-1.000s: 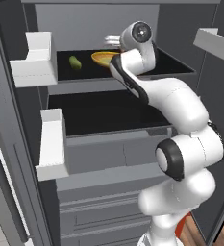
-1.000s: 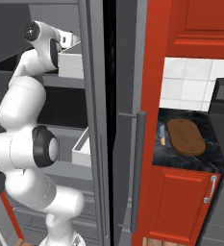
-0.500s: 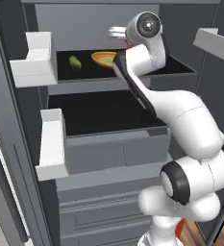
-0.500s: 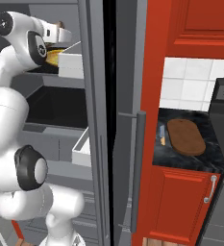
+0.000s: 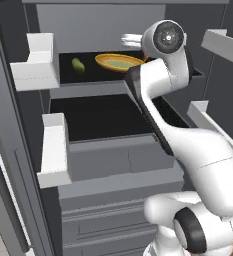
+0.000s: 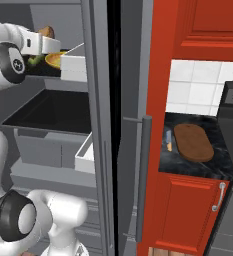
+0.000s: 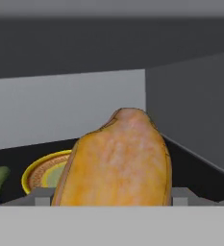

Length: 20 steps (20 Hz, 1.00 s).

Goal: Retrieve the chicken drumstick from the fridge and place it on the cutting board.

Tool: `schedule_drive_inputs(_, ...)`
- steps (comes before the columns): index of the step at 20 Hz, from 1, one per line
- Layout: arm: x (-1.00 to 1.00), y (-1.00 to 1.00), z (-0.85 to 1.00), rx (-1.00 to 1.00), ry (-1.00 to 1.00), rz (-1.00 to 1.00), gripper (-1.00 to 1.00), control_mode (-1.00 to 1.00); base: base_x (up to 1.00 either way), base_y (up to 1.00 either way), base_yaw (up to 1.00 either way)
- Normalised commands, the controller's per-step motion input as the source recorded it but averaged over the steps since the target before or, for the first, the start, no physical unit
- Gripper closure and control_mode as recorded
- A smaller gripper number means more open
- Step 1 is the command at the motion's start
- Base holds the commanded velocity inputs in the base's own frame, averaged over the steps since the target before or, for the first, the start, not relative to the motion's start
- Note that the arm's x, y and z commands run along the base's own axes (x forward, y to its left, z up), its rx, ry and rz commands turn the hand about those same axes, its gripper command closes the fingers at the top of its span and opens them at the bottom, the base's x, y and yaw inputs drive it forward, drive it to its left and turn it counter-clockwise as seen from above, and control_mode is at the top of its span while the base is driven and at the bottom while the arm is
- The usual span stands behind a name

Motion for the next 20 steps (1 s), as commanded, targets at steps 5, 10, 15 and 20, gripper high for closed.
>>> schedule_drive_inputs(5,-1.00,0.00,0.09,0.00,0.00,-0.05,1.00,-1.00,0.00,0.00,0.00)
schedule_drive_inputs(10,-1.00,0.00,0.03,0.00,0.00,-0.06,1.00,-1.00,0.00,0.00,0.00)
schedule_drive_inputs(15,-0.83,0.00,-0.02,0.01,0.19,0.01,1.00,-1.00,0.00,0.00,0.00)
schedule_drive_inputs(20,-0.73,0.00,-0.14,0.02,0.23,0.01,1.00,-1.00,0.00,0.00,0.00)
